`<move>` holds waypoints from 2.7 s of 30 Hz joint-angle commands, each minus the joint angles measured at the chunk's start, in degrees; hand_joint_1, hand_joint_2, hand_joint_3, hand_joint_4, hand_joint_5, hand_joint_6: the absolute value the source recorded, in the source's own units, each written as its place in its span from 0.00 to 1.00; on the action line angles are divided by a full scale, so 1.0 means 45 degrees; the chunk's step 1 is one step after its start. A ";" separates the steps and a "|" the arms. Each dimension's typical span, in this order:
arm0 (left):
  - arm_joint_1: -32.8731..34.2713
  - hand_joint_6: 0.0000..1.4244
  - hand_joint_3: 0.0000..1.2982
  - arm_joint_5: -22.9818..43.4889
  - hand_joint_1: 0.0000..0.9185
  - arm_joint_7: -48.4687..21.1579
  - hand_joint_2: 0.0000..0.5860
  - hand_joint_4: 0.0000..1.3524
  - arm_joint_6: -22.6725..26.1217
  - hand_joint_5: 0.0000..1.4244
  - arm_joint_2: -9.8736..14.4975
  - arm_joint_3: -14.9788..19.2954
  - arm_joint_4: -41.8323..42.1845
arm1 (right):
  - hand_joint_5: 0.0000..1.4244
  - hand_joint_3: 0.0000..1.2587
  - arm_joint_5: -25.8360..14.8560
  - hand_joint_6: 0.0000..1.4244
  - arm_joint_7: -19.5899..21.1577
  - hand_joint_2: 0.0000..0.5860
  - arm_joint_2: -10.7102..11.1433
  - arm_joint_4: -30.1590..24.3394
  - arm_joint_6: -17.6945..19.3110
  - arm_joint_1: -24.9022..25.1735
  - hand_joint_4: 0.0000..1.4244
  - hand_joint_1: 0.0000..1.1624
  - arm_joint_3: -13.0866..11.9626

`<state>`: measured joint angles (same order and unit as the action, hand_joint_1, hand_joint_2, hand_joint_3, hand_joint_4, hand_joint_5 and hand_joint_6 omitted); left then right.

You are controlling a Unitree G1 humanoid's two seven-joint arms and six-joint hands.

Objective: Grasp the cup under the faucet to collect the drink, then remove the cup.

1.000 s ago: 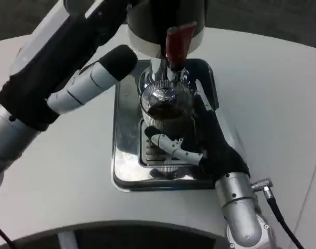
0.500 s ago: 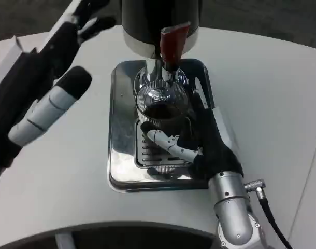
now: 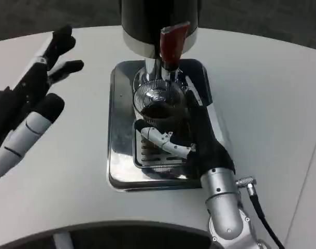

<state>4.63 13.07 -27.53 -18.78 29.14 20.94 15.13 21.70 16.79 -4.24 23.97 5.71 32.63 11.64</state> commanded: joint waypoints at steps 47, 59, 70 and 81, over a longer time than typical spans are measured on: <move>-0.0247 0.00 0.00 -0.0345 0.00 -0.0027 0.35 0.00 0.0243 0.04 0.0461 -0.0470 -0.0095 | 0.66 0.55 0.1479 0.92 0.1887 0.13 -0.0105 -0.3103 0.1105 -0.2637 0.62 0.97 0.0688; -0.2121 0.00 0.00 -0.5985 0.00 0.0465 0.26 0.00 -0.0203 0.00 0.2125 -0.0268 0.1087 | 0.66 0.57 0.1520 0.91 0.1295 0.15 -0.0116 -0.5272 0.0776 -0.4176 0.63 0.98 0.0873; -0.3554 0.00 0.00 -0.9265 0.00 0.0821 0.19 0.00 -0.0114 0.00 0.2547 -0.0411 0.1926 | 0.66 0.57 0.1556 0.91 0.0517 0.15 -0.0002 -0.7685 0.0033 -0.5396 0.64 1.00 0.0996; -0.4822 0.00 0.00 -1.0134 0.00 0.2536 0.13 0.00 -0.1803 0.00 0.1988 -0.0478 0.2084 | 0.66 0.57 0.1832 0.90 -0.0733 0.16 0.0241 -1.0654 -0.0548 -0.7018 0.64 1.00 0.1671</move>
<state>-14.67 -31.07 -19.77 -23.34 39.37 19.12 24.29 29.83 14.37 -2.58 -19.89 2.80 2.84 17.67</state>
